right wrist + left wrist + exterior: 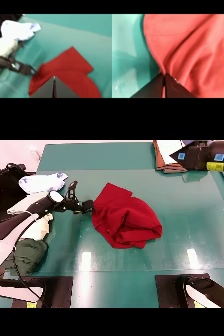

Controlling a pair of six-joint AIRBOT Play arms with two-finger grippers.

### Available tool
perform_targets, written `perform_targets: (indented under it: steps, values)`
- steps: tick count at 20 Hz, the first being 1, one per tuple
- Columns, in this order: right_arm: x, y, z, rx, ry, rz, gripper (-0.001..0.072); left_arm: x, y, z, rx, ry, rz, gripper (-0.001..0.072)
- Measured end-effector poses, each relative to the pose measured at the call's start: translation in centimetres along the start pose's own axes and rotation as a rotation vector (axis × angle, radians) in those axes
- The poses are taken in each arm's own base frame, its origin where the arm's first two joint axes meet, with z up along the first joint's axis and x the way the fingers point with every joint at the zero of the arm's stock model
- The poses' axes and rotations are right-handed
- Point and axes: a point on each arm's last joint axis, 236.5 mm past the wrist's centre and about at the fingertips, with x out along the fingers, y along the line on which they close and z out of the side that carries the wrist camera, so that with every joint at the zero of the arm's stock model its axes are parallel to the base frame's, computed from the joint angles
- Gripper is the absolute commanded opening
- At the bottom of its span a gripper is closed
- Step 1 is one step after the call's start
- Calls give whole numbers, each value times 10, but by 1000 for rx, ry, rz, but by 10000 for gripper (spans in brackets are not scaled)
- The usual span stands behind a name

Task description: Fold the shirts.

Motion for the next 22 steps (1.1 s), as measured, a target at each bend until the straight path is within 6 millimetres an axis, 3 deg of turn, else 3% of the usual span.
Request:
perform_targets:
  steps: [2,3,4,5,8,9,11,13,14,17,20,22]
  values:
    - [2,-24,-28,59,87,-47,27,-16,-10,25,21,-50,-19,24]
    - [4,-41,-49,107,138,-81,215,-24,-15,35,38,-70,-29,25]
    - [6,-60,-74,161,196,-116,484,-32,-21,46,59,-93,-35,24]
    - [9,-81,-103,230,254,-154,520,-39,-26,53,77,-108,-41,24]
    - [22,-121,-204,470,437,-213,492,-51,-34,65,109,-130,-47,24]
    - [29,-124,-237,548,486,-202,443,-53,-36,66,115,-131,-48,25]
    - [47,-120,-285,669,538,-164,440,-55,-37,67,122,-130,-48,24]
    - [66,-110,-316,734,565,-123,435,-56,-37,67,127,-130,-48,24]
    - [77,-105,-325,751,571,-107,411,-56,-38,67,128,-127,-49,24]
    - [109,-95,-335,727,570,-86,15,-57,-38,66,130,-123,-50,24]
    - [128,-91,-318,628,558,-75,14,-69,-47,71,162,-144,-51,24]
    - [123,-95,-290,506,543,-84,14,-100,-68,89,242,-216,-46,24]
